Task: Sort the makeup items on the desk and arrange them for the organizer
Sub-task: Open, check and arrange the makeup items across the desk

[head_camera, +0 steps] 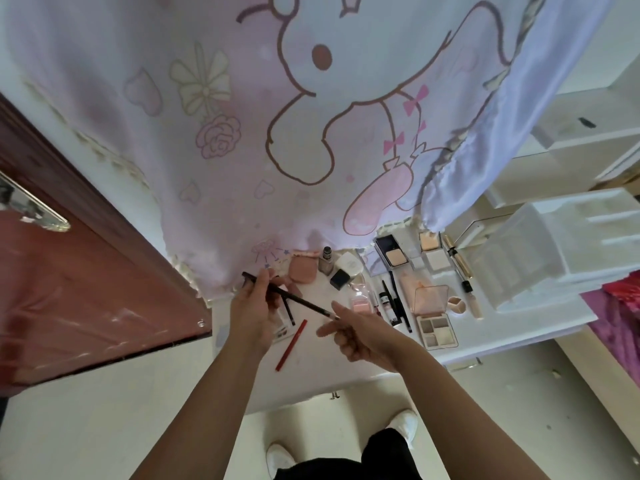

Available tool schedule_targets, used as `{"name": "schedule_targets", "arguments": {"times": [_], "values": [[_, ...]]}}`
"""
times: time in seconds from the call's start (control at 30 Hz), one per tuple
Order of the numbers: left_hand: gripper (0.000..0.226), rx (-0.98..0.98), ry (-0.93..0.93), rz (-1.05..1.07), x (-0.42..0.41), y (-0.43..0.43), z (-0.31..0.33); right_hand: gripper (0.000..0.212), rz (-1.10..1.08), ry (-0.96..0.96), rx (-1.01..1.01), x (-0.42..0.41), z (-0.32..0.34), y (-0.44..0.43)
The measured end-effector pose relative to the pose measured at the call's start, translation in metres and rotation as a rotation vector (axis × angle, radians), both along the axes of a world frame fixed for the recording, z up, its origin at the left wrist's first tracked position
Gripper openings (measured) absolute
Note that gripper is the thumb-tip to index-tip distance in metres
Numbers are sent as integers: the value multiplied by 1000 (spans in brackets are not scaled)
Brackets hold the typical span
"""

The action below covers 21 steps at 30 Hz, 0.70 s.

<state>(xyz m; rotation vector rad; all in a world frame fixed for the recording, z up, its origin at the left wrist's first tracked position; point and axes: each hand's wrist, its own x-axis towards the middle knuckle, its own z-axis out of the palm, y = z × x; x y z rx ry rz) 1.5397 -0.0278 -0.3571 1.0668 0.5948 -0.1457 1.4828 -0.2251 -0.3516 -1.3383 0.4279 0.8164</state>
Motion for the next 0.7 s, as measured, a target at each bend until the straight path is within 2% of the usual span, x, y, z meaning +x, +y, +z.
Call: {"name": "schedule_targets", "arguments": {"times": [0.07, 0.17, 0.27, 0.37, 0.5, 0.6, 0.7], "values": [[19, -7, 8, 29, 1, 3, 3, 45, -23, -31, -34, -4, 7, 1], [21, -23, -29, 18, -6, -3, 12, 45, -214, -50, 45, -9, 12, 4], [22, -34, -98, -100, -20, -11, 22, 53, -343, -17, 97, -13, 17, 8], [24, -30, -101, -170, -29, -15, 25, 51, -407, -66, 89, -18, 21, 8], [28, -66, -1, 34, -17, 0, 21, 46, -456, -232, -26, -27, 25, -5], [26, -79, 18, 69, -12, 11, 21, 46, -422, -326, -184, -34, 30, -21], [26, -125, 5, 75, -15, 8, 25, 47, -446, -329, -166, -41, 28, -23]]}}
